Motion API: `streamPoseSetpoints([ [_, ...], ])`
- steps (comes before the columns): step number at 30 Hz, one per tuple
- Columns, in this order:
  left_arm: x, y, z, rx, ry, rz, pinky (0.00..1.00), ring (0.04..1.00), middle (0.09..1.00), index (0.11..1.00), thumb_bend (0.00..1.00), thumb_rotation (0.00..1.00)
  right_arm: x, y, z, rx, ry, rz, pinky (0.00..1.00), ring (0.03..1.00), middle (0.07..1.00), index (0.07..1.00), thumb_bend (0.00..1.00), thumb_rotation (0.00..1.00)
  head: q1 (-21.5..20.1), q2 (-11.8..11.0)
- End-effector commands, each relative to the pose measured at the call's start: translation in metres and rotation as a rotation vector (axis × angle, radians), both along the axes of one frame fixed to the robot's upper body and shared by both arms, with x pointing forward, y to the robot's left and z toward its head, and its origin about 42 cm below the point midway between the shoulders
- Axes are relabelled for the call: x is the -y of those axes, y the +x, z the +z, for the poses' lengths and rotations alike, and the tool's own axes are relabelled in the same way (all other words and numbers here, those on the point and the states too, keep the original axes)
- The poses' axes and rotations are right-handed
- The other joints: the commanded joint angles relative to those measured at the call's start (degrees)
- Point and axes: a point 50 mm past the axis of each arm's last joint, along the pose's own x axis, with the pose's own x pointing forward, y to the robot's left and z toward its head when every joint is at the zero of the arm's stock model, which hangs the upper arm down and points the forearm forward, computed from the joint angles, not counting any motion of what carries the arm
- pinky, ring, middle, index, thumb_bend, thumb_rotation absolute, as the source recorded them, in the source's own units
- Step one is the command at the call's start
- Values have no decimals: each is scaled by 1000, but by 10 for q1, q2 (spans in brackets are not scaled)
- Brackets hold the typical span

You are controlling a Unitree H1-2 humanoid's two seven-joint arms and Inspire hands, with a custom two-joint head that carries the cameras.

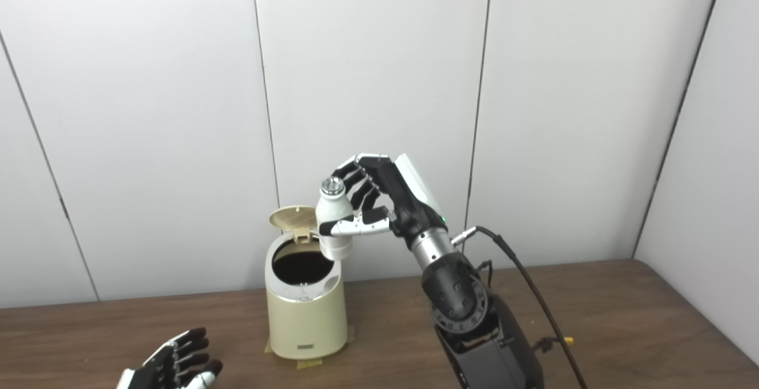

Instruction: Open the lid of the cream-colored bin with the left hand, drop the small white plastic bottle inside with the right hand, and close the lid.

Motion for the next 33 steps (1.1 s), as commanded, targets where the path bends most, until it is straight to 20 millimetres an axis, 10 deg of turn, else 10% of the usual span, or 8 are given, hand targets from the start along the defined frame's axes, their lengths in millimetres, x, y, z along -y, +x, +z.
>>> streamPoseSetpoints([
  [1,10,10,17,81,6,-12,702,758,790,810,676,225,-9,1,33,124,2,46,320,394,486,522,516,0,4,1],
  [33,36,4,22,99,-21,-27,623,726,788,808,686,231,-46,37,14,44,-45,109,314,396,488,536,495,0,61,17],
])
